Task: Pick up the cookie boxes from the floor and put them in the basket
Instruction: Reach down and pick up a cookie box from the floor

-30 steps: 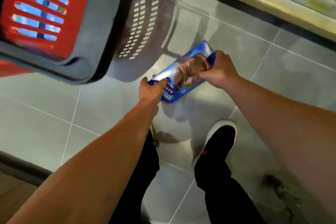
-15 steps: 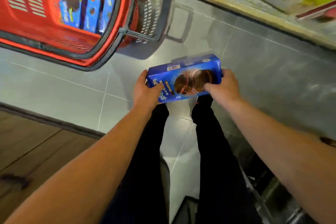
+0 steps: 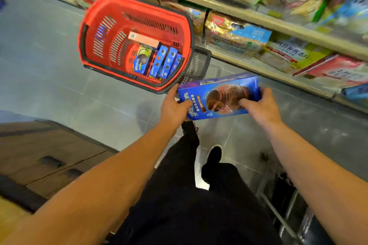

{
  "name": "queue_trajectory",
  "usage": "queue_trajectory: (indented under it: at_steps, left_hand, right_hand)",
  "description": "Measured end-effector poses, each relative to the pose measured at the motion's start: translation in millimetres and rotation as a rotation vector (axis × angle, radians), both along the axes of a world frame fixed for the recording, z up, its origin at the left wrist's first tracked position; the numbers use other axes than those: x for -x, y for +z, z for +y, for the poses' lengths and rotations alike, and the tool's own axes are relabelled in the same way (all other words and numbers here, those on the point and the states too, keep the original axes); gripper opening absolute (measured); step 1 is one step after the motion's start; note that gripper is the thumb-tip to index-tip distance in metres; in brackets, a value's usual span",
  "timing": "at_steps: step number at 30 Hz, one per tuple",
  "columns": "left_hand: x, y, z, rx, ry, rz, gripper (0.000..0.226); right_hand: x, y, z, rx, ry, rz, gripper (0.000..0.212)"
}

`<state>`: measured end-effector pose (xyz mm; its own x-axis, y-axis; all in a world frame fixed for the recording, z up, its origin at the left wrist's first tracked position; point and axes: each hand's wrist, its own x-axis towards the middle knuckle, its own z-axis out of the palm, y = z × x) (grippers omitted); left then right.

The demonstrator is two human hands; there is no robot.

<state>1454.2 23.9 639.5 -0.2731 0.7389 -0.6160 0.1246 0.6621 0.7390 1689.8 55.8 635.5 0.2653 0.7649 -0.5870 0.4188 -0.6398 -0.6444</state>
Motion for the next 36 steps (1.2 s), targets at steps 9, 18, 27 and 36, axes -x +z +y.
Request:
queue_trajectory:
  at_steps: [9,18,27,36]
  left_hand:
    - [19,85,-59,-0.084,0.348,-0.129,0.031]
    - [46,152,-118,-0.296,0.476,-0.248,0.023]
    - [114,185,-129,-0.545,0.179,-0.032,0.074]
    - [246,167,-119,-0.704,-0.091,0.331,0.116]
  right_hand:
    - [-6,98,-47,-0.26,0.376,0.24,0.072]
    - [19,158,-75,-0.516,0.643,0.106,0.069]
    - [106,186,-64,-0.464,0.344,0.268,0.01]
    - [225,188,-34,-0.4,0.256,0.22,0.039]
